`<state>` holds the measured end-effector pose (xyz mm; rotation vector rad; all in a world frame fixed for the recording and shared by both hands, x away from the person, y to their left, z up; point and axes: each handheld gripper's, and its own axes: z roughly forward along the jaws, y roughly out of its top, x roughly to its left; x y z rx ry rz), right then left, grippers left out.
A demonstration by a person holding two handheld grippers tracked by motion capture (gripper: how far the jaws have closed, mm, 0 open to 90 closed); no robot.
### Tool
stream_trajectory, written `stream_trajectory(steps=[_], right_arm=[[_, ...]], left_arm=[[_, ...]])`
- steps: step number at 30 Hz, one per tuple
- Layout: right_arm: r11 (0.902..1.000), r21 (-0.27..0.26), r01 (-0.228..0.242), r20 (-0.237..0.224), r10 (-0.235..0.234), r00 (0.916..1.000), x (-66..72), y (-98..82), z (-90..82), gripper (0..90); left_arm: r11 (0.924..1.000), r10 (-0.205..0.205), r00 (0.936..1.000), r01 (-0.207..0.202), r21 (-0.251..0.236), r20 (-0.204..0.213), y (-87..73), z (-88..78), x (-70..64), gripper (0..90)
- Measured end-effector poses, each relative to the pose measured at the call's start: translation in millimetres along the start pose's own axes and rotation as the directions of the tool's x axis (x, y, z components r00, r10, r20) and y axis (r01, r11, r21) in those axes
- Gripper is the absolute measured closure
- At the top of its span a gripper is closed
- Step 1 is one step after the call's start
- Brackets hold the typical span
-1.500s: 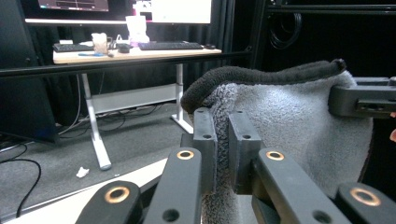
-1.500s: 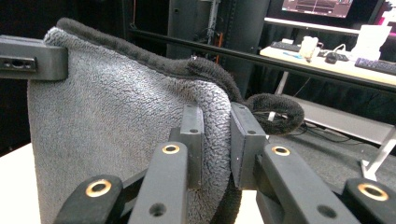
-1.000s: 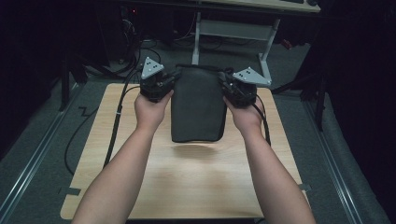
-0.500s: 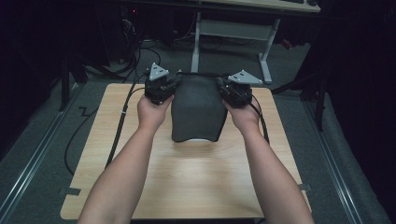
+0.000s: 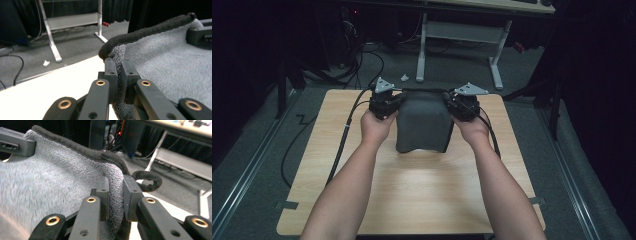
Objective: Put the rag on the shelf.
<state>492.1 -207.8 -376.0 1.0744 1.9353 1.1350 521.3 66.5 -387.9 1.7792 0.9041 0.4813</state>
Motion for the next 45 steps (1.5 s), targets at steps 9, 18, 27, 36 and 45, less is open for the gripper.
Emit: stream_trajectory(steps=[9,18,27,36,45], right_arm=[[0.9978,0.013,-0.066,-0.034,0.066,0.9972,-3.6,-14.0,3.4,78.4],[0.9932,0.017,-0.115,-0.052,0.116,0.9919,-7.9,-20.6,5.1,78.1],[0.9891,0.019,-0.146,-0.071,0.147,0.9866,-10.2,-25.7,7.9,78.1],[0.9819,0.024,-0.188,-0.094,0.189,0.9774,-14.4,-31.2,10.3,78.4],[0.9752,0.071,-0.209,-0.096,0.216,0.9717,-16.4,-44.9,19.5,79.1]], left_arm=[[0.9994,0.009,0.9998,-0.009,0.034,0.016,-7.2,3.6,2.9,85.5],[0.9987,-0.044,0.9979,0.043,0.028,0.048,-19.3,6.8,5.3,85.7],[0.9971,-0.074,0.9945,0.073,0.020,0.074,-26.9,6.3,10.5,85.9],[0.9922,-0.124,0.9860,0.122,0.027,0.111,-39.0,10.5,16.5,86.0],[0.9839,-0.173,0.9757,0.166,0.067,0.134,-59.3,21.4,20.2,86.0]])
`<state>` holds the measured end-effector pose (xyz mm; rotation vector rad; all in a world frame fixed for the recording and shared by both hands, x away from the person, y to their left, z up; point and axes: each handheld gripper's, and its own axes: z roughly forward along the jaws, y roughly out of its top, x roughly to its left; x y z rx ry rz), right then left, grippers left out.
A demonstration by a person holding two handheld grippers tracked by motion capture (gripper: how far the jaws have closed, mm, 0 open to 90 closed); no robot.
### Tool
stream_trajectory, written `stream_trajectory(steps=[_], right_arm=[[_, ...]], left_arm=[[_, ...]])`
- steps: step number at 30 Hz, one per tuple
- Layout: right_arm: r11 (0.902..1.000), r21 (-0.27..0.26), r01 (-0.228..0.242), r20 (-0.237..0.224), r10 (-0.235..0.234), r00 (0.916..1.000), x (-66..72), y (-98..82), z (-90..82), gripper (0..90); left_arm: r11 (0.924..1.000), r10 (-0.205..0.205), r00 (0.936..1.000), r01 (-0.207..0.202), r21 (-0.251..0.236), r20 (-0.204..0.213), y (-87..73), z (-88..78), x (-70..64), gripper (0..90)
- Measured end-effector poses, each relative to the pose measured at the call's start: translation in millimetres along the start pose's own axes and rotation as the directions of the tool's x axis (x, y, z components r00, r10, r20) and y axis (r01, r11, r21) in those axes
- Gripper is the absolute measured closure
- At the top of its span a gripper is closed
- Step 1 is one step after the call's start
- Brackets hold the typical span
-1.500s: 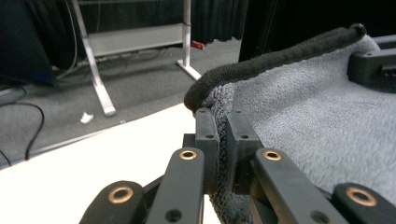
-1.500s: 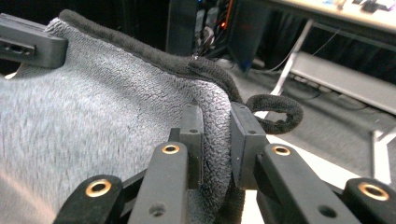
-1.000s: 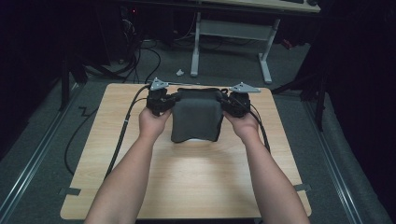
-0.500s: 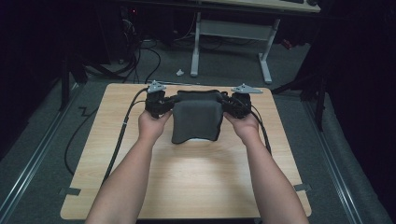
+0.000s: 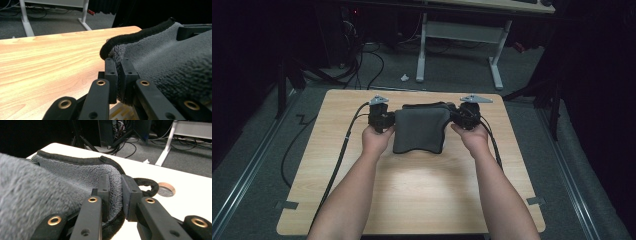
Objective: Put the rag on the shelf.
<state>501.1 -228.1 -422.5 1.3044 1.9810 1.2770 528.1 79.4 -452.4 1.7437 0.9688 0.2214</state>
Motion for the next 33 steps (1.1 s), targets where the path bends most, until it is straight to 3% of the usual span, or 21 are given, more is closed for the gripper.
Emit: stream_trajectory(steps=[6,12,16,18,24,30,33], right_arm=[[0.9991,0.031,-0.030,-0.015,0.030,0.9994,-5.1,-9.9,7.8,77.8],[0.9985,0.054,-0.011,0.010,0.010,0.9999,-4.7,-13.9,11.4,76.9],[0.9977,0.056,-0.038,0.025,0.037,0.9990,-10.2,-13.0,10.5,63.0],[0.9985,0.034,-0.044,0.050,0.042,0.9979,-12.5,-11.1,6.8,62.3],[0.9997,-0.007,-0.023,0.085,0.023,0.9961,-19.5,-0.3,-7.0,58.7],[1.0000,-0.002,0.002,0.116,-0.002,0.9932,-18.5,-0.3,-16.4,56.9],[0.9998,-0.011,0.017,0.138,-0.015,0.9904,-17.3,-1.4,-21.1,55.0]], left_arm=[[0.9996,-0.016,0.9999,0.016,0.024,-0.002,-5.9,3.2,3.4,85.6],[0.9982,-0.053,0.9986,0.054,0.027,-0.005,-13.5,6.1,4.8,85.0],[0.9972,-0.072,0.9972,0.072,0.021,-0.021,-12.6,3.3,5.3,80.1],[0.9987,-0.046,0.9976,0.047,0.020,-0.052,-10.3,0.3,2.9,79.6],[0.9998,-0.018,0.9974,0.019,0.011,-0.070,-3.9,-8.6,0.2,72.2],[0.9998,-0.016,0.9930,0.015,-0.012,-0.117,-3.2,-20.6,0.9,65.2],[0.9998,0.009,0.9876,-0.012,-0.017,-0.157,-4.6,-28.9,0.8,62.5]])
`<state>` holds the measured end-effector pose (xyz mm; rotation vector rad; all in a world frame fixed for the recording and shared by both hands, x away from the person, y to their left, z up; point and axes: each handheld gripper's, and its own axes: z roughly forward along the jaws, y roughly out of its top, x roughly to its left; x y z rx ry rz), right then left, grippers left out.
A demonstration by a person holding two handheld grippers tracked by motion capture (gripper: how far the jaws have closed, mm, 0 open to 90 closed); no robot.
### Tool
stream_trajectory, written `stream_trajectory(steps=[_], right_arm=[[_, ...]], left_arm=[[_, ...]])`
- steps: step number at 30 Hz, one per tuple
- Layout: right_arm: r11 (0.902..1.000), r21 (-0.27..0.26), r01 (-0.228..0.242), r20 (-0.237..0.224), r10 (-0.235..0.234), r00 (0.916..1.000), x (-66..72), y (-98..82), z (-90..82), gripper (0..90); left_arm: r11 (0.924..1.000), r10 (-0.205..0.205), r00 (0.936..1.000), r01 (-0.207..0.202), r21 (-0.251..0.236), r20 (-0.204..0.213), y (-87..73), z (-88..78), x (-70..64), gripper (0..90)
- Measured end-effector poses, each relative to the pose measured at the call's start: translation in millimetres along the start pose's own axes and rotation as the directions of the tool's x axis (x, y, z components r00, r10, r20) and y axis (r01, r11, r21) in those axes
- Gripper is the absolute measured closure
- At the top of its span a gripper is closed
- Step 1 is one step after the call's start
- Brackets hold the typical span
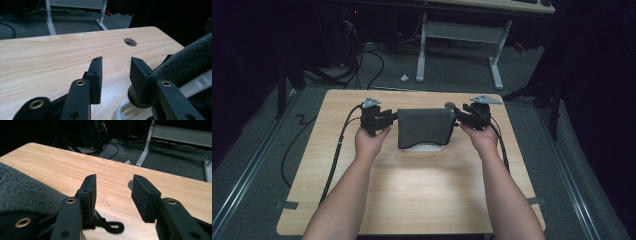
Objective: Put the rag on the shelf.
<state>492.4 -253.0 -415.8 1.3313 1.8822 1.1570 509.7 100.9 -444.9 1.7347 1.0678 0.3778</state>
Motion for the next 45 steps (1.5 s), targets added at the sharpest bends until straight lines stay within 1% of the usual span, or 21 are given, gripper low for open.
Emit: stream_trajectory(steps=[5,7,8,11,14,16,17,18,20,22,25,28,31,33,36,38,39,42,43,44,45], right_arm=[[1.0000,0.000,0.008,0.012,-0.008,0.9999,-0.6,-5.3,-11.1,52.6],[0.9999,0.001,0.016,0.011,-0.016,0.9998,1.1,-8.3,-16.4,51.8],[0.9997,-0.013,0.022,0.012,-0.022,0.9997,2.4,-10.8,-19.9,52.0],[0.9995,-0.003,0.032,0.027,-0.032,0.9991,5.4,-15.8,-29.2,50.5],[0.9967,-0.025,0.078,0.037,-0.077,0.9964,11.1,-23.3,-38.3,49.7],[0.9945,0.002,0.105,0.052,-0.105,0.9932,15.5,-26.6,-42.9,47.6],[0.9935,-0.010,0.114,0.049,-0.113,0.9924,17.1,-29.6,-45.5,47.8],[0.9921,-0.027,0.123,0.050,-0.121,0.9914,18.5,-33.4,-48.6,47.7],[0.9902,0.006,0.139,0.056,-0.140,0.9886,22.3,-38.9,-52.0,46.2],[0.9869,-0.007,0.161,0.051,-0.161,0.9857,26.0,-48.3,-57.0,46.7],[0.9876,0.001,0.157,0.044,-0.157,0.9867,30.8,-60.5,-64.6,46.3],[0.9854,0.003,0.170,0.045,-0.170,0.9844,36.3,-74.7,-71.7,44.7],[0.9863,0.021,0.164,0.032,-0.164,0.9859,41.4,-89.3,-78.5,44.2],[0.9877,0.028,0.153,0.017,-0.154,0.9879,45.5,-100.4,-83.4,44.2],[0.9875,0.042,0.152,-0.001,-0.152,0.9884,52.9,-120.7,-91.1,44.1],[0.9882,0.051,0.145,-0.001,-0.145,0.9895,56.8,-132.9,-95.5,44.0],[0.9889,0.054,0.138,0.003,-0.139,0.9903,58.5,-140.0,-98.1,44.1],[0.9910,0.059,0.120,-0.001,-0.120,0.9927,64.1,-162.2,-109.7,44.3],[0.9908,0.059,0.122,-0.002,-0.122,0.9925,64.9,-169.2,-113.8,44.9],[0.9908,0.072,0.115,-0.003,-0.115,0.9934,65.9,-174.7,-117.0,44.8],[0.9893,0.085,0.119,-0.007,-0.119,0.9929,66.7,-178.3,-118.8,44.8]], left_arm=[[0.9994,0.033,0.9984,-0.034,-0.006,-0.046,-5.1,-16.8,3.1,58.0],[0.9998,0.021,0.9994,-0.020,0.002,-0.029,-8.6,-22.7,5.1,56.1],[0.9999,0.015,0.9997,-0.015,0.005,-0.019,-10.6,-25.4,5.4,55.6],[0.9993,0.037,0.9989,-0.037,-0.005,-0.030,-17.8,-35.1,2.7,53.7],[0.9984,0.054,0.9981,-0.054,-0.014,-0.031,-25.5,-44.7,0.8,51.5],[0.9977,0.065,0.9974,-0.066,-0.018,-0.031,-31.1,-49.8,0.6,50.1],[0.9969,0.078,0.9960,-0.078,-0.008,-0.044,-33.6,-52.3,0.6,49.3],[0.9969,0.078,0.9958,-0.078,-0.006,-0.047,-36.5,-55.0,1.2,48.7],[0.9974,0.072,0.9967,-0.072,-0.006,-0.039,-43.2,-61.0,2.6,48.4],[0.9970,0.078,0.9962,-0.078,-0.001,-0.038,-51.0,-67.0,3.5,47.9],[0.9965,0.082,0.9962,-0.082,0.016,-0.030,-64.9,-75.2,3.0,47.3],[0.9934,0.112,0.9931,-0.111,0.025,-0.034,-79.3,-84.7,-2.3,47.5],[0.9924,0.116,0.9930,-0.115,0.043,-0.019,-94.8,-94.2,-7.4,47.2],[0.9894,0.130,0.9914,-0.129,0.067,-0.011,-106.1,-99.1,-12.5,47.1],[0.9772,0.189,0.9820,-0.188,0.099,-0.003,-121.2,-108.8,-24.9,46.9],[0.9647,0.234,0.9721,-0.234,0.121,0.015,-130.3,-117.0,-34.3,46.1],[0.9615,0.240,0.9704,-0.241,0.131,0.025,-135.5,-122.2,-38.4,45.9],[0.9657,0.220,0.9735,-0.226,0.127,0.062,-158.2,-140.6,-50.7,45.4],[0.9664,0.221,0.9730,-0.228,0.118,0.066,-168.0,-146.7,-53.8,45.4],[0.9667,0.211,0.9752,-0.218,0.134,0.068,-174.8,-149.0,-56.5,47.4],[0.9624,0.196,0.9765,-0.209,0.174,0.090,-175.9,-148.1,-58.1,47.5]])
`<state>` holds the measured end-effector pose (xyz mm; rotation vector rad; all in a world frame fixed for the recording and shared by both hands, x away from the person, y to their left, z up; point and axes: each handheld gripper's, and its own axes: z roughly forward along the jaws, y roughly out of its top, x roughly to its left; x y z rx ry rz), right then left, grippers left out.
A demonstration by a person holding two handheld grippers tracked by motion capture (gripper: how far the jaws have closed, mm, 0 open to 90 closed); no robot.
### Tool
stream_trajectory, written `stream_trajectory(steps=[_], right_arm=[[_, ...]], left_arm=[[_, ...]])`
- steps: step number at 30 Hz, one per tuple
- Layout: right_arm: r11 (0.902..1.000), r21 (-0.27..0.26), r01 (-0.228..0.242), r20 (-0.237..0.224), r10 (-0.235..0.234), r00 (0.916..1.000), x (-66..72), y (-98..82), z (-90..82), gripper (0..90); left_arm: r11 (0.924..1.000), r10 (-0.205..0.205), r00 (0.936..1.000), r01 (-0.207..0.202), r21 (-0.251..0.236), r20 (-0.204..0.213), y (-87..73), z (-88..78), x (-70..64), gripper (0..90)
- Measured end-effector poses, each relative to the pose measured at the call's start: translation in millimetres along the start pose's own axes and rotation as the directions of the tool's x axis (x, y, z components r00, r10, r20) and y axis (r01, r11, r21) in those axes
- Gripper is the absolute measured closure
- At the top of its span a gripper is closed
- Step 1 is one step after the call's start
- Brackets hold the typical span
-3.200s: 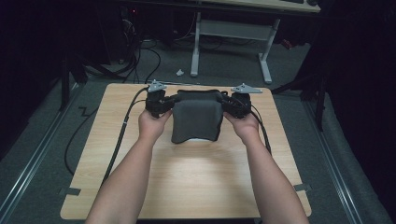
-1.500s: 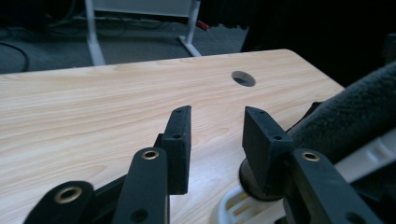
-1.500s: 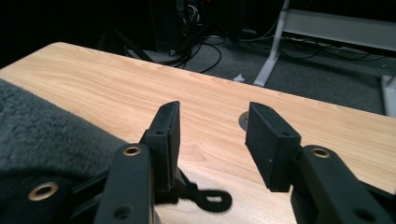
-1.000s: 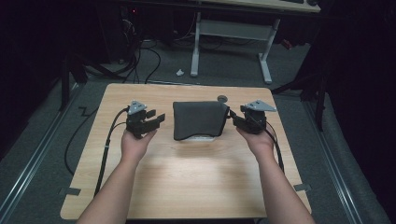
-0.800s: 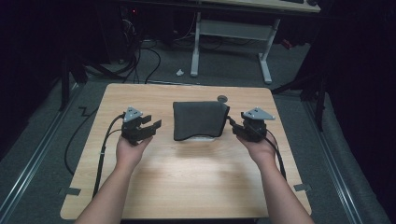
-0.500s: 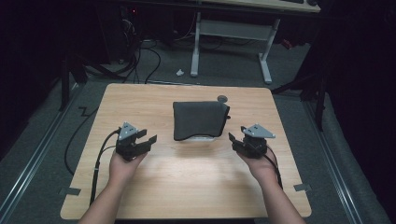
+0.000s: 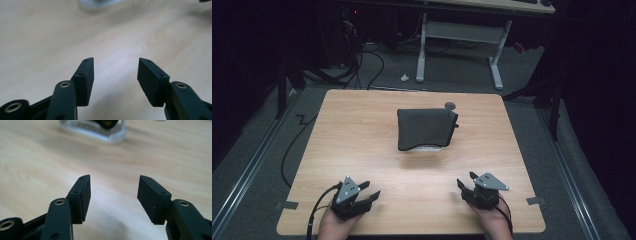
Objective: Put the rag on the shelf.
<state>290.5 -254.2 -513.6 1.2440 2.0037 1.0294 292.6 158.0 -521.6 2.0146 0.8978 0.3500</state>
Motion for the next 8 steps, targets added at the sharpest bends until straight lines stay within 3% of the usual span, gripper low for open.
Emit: stream_trajectory(steps=[1,2,6,8], right_arm=[[0.9999,0.005,0.015,0.005,-0.015,0.9999,0.8,-2.8,-1.1,45.0],[0.9996,0.008,0.025,0.013,-0.025,0.9996,1.0,-4.6,-1.9,45.4],[1.0000,0.006,0.008,0.032,-0.008,0.9995,-1.3,-4.1,-0.9,45.0],[1.0000,0.003,0.003,0.022,-0.003,0.9998,-1.2,-3.9,-0.6,44.9]], left_arm=[[0.9998,0.021,0.9998,-0.021,0.006,0.004,0.4,-0.4,-1.3,45.9],[0.9991,0.041,0.9989,-0.041,-0.013,-0.023,0.6,-1.9,-2.3,46.1],[0.9976,-0.037,0.9992,0.038,-0.058,0.018,6.3,-4.6,6.2,45.9],[0.9986,-0.024,0.9997,0.024,-0.047,0.001,5.7,-4.2,8.9,45.8]])
